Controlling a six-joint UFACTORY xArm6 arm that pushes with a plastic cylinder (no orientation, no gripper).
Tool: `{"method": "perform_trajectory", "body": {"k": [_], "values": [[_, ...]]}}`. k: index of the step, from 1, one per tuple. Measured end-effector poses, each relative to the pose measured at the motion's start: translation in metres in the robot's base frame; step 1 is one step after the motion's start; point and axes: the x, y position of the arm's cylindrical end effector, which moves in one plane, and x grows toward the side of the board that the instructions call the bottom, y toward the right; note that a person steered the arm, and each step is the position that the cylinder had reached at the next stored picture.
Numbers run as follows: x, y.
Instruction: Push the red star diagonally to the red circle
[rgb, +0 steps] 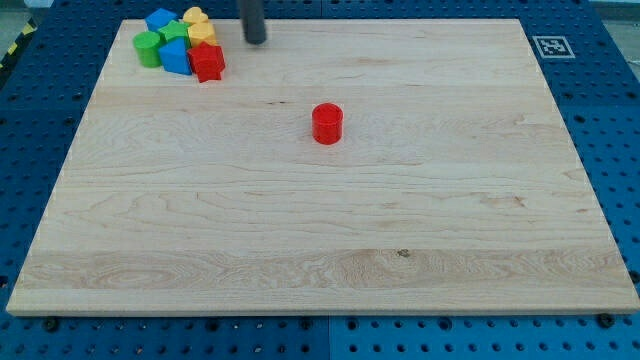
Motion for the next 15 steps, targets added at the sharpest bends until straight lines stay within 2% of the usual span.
{"method": "perform_trajectory", "body": {"k": [1,3,4,5,7,8,9,10,11,12,15], "values": [[-0.026,0.013],[-0.025,-0.004],[0.008,-0.022],[0.059,-0.023],[0.121,-0.025],[0.131,-0.087],[0.104,-0.185],[0.063,-0.228],[0.022,-0.224],[-0.028,-0.191],[-0.019,-0.154]]}}
